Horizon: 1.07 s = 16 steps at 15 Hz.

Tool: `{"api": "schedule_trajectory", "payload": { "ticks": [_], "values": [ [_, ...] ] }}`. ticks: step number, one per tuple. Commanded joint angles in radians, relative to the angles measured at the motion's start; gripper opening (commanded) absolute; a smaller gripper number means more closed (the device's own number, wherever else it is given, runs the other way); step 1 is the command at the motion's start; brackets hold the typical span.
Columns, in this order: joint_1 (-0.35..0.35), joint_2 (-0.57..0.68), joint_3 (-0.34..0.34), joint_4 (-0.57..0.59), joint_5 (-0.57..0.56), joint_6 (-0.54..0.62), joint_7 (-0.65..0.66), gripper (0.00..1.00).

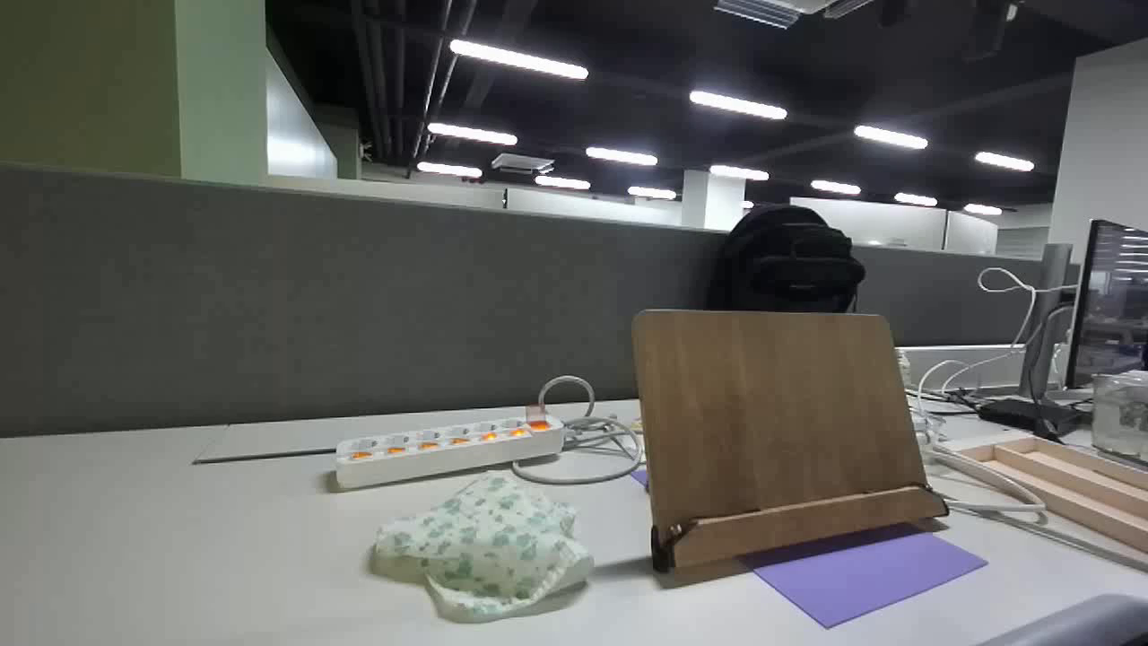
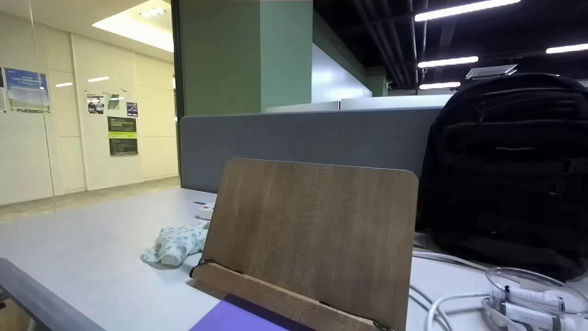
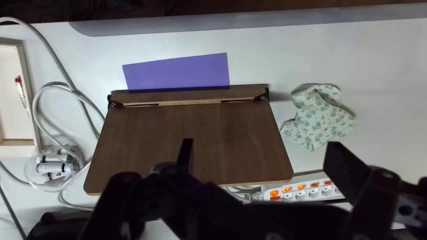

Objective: Put the cloth on the wooden board

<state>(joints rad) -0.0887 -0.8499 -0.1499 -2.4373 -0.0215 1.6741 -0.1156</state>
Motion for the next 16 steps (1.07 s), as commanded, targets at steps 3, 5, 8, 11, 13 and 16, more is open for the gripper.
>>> {"api": "schedule_trajectory", "payload": {
  "ticks": [3, 5, 8, 11, 13, 16],
  "values": [
    [0.000, 0.000, 0.000, 0.003, 0.000, -0.001, 0.000, 1.00],
    [0.000, -0.001, 0.000, 0.004, 0.000, 0.000, 0.000, 1.00],
    [0.000, -0.001, 0.000, 0.004, 0.000, 0.000, -0.001, 1.00],
    [0.000, -0.001, 0.000, 0.004, 0.000, 0.000, -0.001, 1.00],
    [0.021, 0.015, 0.014, -0.026, 0.003, 0.036, -0.017, 1.00],
    [0.054, 0.057, 0.056, -0.083, 0.024, 0.100, -0.010, 1.00]
  ]
}}
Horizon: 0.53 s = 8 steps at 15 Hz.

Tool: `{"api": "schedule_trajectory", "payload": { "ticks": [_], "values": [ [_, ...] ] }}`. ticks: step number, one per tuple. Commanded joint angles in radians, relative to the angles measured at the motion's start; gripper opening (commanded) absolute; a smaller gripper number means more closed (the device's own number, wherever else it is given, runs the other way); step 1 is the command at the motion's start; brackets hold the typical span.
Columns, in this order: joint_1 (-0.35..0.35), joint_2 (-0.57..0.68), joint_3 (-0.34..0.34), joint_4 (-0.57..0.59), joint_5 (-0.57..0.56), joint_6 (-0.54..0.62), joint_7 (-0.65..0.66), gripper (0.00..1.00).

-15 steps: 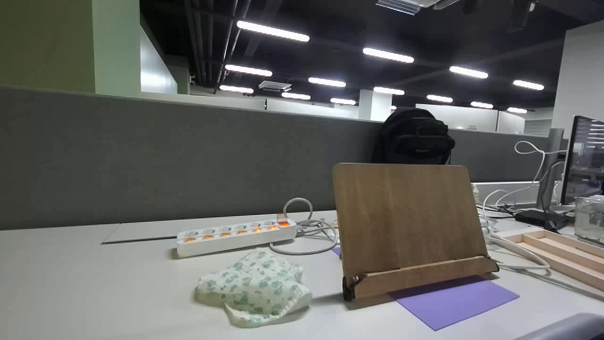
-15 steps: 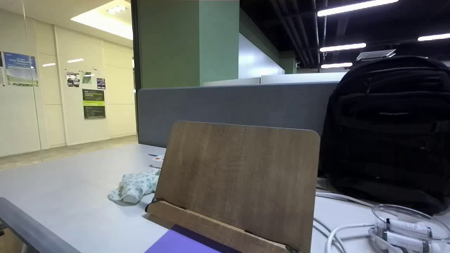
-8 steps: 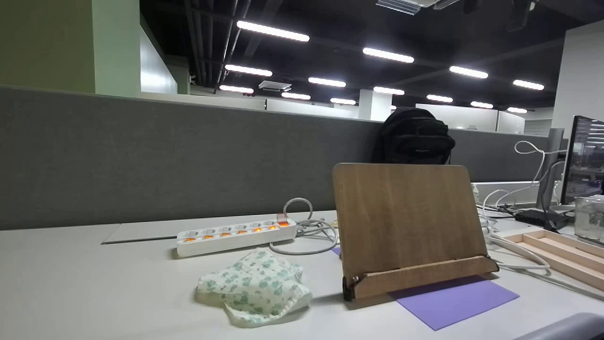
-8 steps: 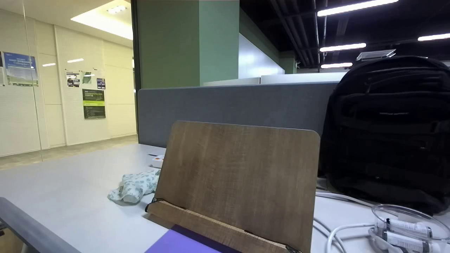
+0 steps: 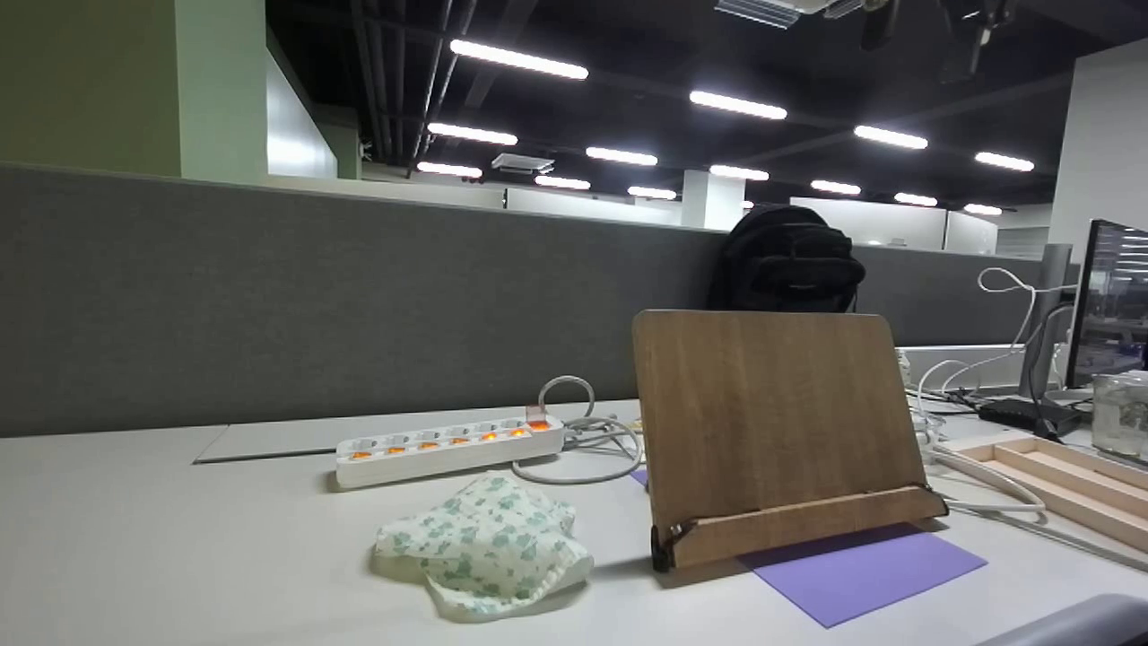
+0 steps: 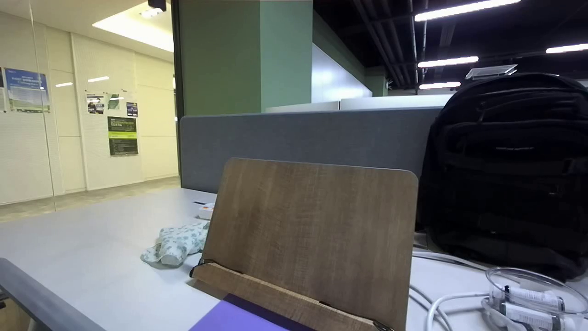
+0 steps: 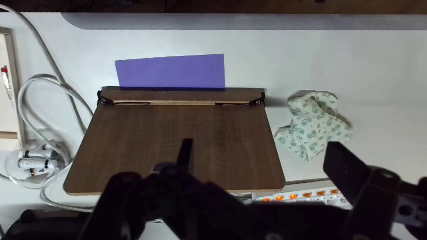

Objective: Put the cloth on the wooden board

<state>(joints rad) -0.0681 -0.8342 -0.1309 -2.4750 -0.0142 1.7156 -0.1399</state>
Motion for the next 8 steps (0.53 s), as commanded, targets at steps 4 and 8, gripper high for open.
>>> {"api": "schedule_trajectory", "payload": {
  "ticks": [4, 8],
  "values": [
    [0.098, 0.124, 0.145, -0.134, 0.020, 0.232, 0.048, 1.00],
    [0.150, 0.254, 0.285, -0.189, -0.006, 0.453, 0.151, 1.00]
  ]
}}
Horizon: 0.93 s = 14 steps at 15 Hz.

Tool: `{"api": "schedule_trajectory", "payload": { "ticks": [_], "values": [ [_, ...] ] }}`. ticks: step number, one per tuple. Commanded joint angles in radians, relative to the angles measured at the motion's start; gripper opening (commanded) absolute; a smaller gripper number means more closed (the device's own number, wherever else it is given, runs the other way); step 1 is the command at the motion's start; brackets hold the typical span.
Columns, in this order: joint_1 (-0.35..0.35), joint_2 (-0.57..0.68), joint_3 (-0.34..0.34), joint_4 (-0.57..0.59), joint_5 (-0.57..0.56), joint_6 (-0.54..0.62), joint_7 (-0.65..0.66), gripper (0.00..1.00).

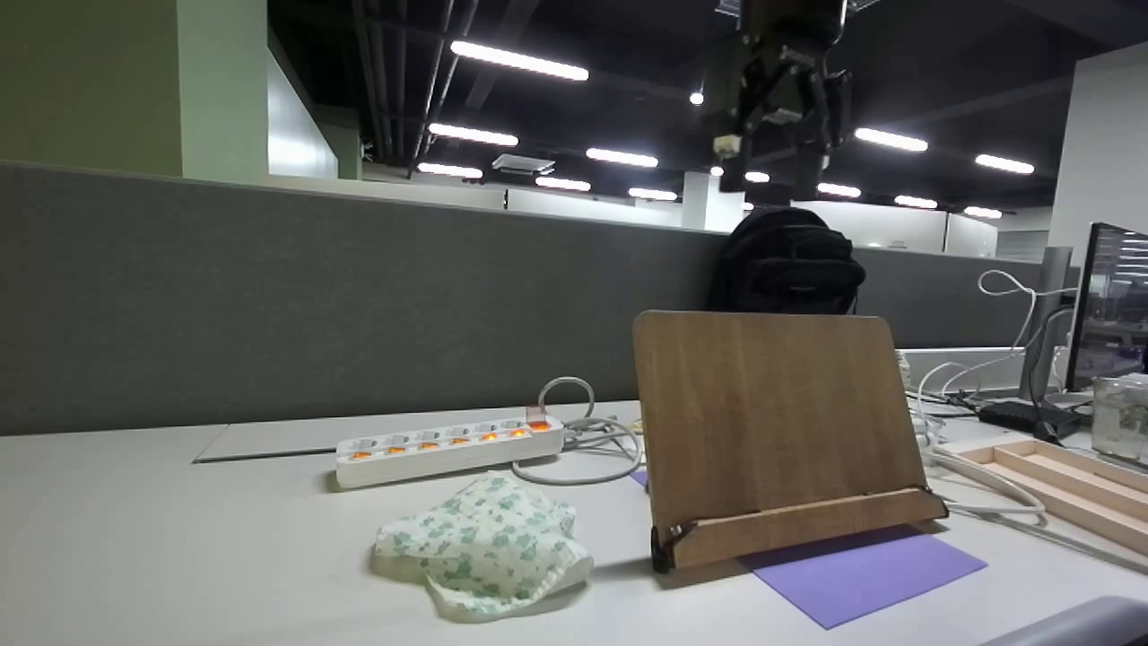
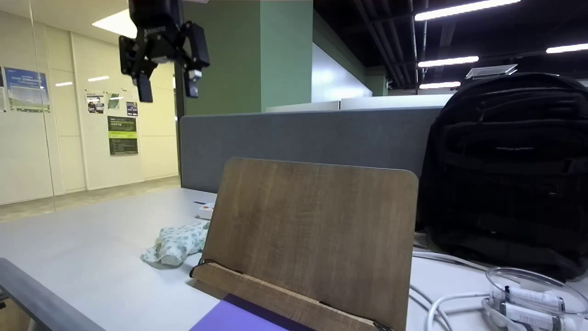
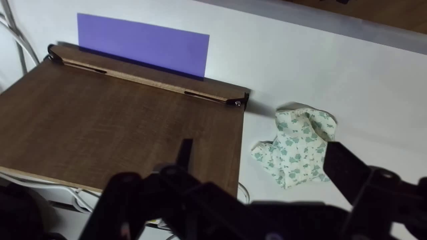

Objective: Put the cloth on the wooden board

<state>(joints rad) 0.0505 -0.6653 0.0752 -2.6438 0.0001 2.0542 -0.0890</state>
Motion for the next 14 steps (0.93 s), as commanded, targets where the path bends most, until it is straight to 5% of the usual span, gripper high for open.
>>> {"api": "schedule_trajectory", "payload": {
  "ticks": [1, 5, 6, 14],
  "values": [
    [0.039, 0.125, 0.108, -0.025, -0.030, 0.160, 0.127, 1.00],
    [0.047, 0.345, 0.200, 0.003, -0.056, 0.261, 0.260, 1.00],
    [0.068, 0.237, 0.162, -0.039, -0.044, 0.241, 0.194, 1.00],
    [0.080, 0.264, 0.151, -0.044, -0.034, 0.282, 0.191, 1.00]
  ]
}}
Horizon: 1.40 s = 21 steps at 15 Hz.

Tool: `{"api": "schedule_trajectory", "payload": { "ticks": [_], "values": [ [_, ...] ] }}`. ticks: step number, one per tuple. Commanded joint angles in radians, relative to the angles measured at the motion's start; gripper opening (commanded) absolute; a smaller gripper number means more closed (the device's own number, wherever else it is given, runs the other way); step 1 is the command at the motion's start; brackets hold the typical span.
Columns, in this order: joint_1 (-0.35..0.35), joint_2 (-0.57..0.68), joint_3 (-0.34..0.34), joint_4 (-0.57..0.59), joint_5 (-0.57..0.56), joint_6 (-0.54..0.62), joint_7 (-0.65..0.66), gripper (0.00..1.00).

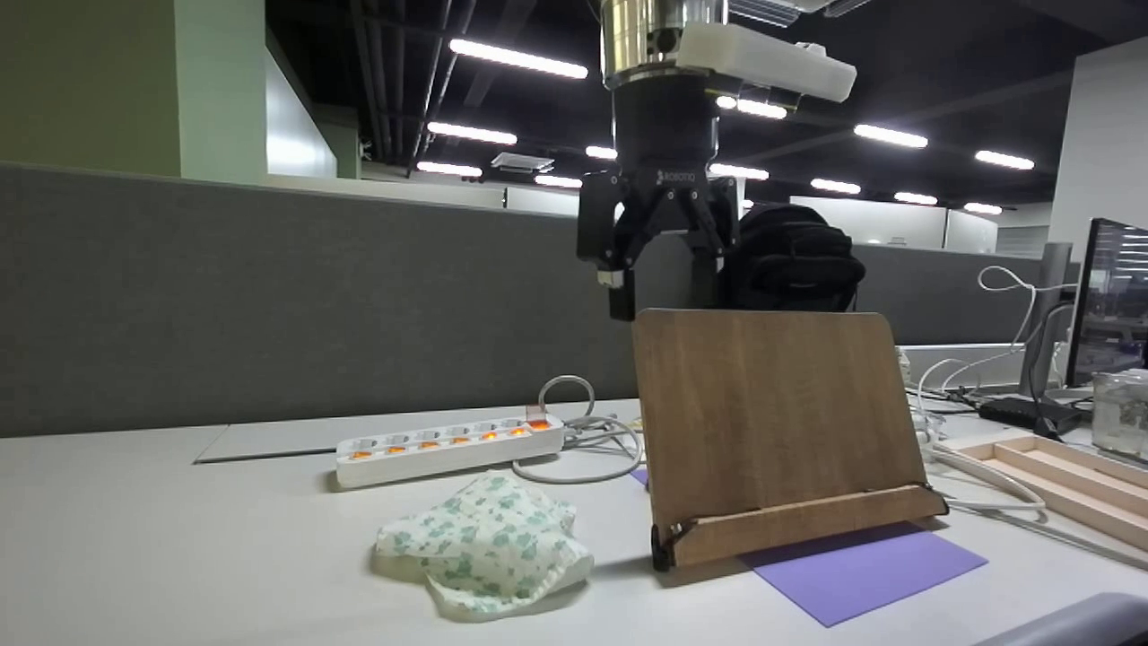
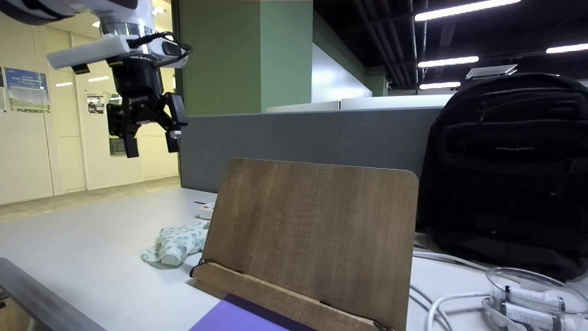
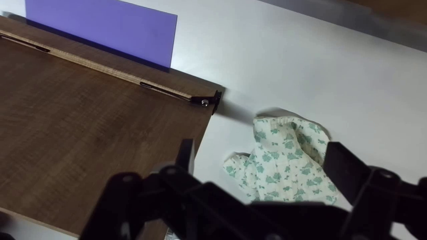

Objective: Put the cloth on the wooden board

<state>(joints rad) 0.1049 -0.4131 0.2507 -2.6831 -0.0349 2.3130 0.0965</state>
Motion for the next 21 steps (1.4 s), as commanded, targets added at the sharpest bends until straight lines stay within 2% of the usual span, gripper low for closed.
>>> {"api": "schedule_trajectory", "payload": {
  "ticks": [1, 8, 13, 14, 21],
  "values": [
    [0.020, 0.026, -0.018, -0.007, -0.007, 0.047, 0.024, 1.00],
    [-0.001, 0.270, 0.029, 0.021, -0.083, 0.327, 0.164, 1.00],
    [0.018, 0.458, 0.021, 0.057, -0.226, 0.448, 0.267, 1.00],
    [-0.001, 0.490, 0.035, 0.066, -0.256, 0.467, 0.280, 1.00],
    [0.050, 0.668, -0.067, 0.150, -0.518, 0.564, 0.384, 1.00]
  ]
}}
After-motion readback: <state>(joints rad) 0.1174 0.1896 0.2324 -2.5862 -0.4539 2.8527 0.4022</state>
